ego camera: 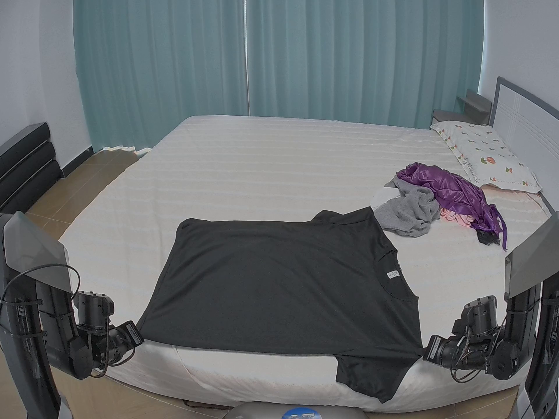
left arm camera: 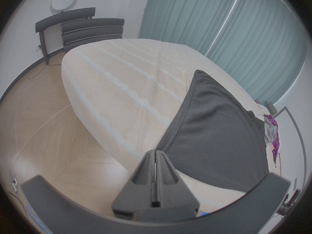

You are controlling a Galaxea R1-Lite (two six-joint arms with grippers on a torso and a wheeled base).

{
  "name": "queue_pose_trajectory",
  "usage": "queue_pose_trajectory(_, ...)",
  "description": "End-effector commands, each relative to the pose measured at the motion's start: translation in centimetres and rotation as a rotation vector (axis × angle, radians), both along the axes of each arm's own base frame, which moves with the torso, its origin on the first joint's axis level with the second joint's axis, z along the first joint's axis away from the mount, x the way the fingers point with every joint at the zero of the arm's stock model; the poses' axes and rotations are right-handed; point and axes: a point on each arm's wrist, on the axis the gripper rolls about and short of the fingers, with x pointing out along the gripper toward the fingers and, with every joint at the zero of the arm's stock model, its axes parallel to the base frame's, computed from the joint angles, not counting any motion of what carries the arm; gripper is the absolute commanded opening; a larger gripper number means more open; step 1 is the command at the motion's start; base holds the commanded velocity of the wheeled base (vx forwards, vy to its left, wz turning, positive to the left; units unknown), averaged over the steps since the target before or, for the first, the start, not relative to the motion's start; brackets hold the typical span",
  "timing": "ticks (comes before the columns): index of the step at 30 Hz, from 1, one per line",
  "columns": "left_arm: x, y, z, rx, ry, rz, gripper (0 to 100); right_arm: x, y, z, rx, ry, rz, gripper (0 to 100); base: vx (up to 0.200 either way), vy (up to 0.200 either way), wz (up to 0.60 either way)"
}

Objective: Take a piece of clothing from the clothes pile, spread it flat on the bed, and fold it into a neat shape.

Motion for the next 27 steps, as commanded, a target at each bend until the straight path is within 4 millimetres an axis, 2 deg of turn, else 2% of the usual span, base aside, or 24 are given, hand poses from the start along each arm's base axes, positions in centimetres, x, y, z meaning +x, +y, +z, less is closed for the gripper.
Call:
queue_pose_trajectory(1,-0.5,0.2,0.2,0.016,0.01,-0.011,0,-0.7,-0.3,1.4,-0.02,-0.018,0.023,0,0.0,0.0,0.0)
queue_pose_trajectory(10,-0.9,0.2,0.4,0.034,0.021,-0.032,0,-0.9,-0.4,1.6,-0.035,-0.004,0.031,0,0.0,0.0,0.0)
queue_pose_trajectory(21,-0.7,0.0,-0.4,-0.004,0.042,-0.063,0,0.2,0.0,-1.0,-0.025,-0.028,0.041,0,0.0,0.0,0.0)
queue_pose_trajectory(27,-0.6,0.0,-1.0,-0.009,0.057,-0.066,0,0.4,-0.1,-1.2,-0.014,-0.047,0.029,0,0.0,0.0,0.0)
